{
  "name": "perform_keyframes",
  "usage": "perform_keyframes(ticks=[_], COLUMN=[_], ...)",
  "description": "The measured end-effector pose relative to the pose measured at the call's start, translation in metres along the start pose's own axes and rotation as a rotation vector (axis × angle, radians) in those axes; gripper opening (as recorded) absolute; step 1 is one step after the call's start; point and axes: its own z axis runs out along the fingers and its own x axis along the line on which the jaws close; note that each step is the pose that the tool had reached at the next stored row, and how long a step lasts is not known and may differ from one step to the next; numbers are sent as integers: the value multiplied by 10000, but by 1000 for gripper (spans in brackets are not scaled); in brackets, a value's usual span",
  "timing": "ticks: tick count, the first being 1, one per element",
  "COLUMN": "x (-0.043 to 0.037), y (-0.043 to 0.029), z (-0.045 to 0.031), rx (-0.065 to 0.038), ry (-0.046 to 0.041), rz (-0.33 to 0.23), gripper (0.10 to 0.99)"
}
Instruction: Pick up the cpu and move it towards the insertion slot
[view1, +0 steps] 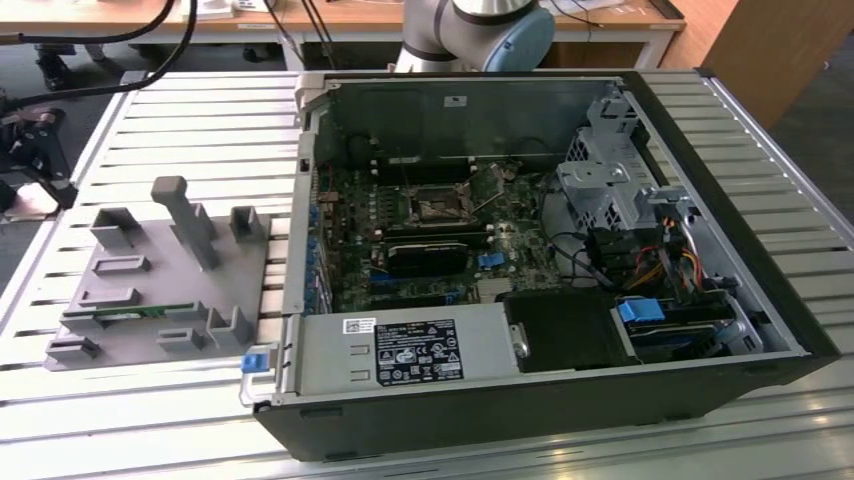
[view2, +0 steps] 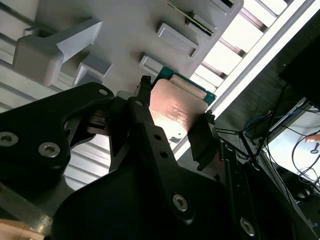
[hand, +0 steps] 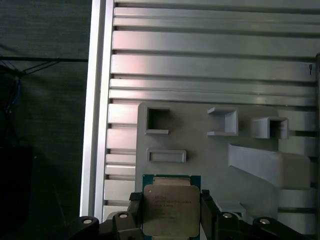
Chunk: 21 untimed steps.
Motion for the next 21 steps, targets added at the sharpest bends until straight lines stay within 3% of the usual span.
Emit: perform_keyframes(ticks=[9,21], x=[2,3], y=[12,23], z=[-190,-368], rx=[19,22], ry=[-1,0], rz=[1,1], gripper=[545,545])
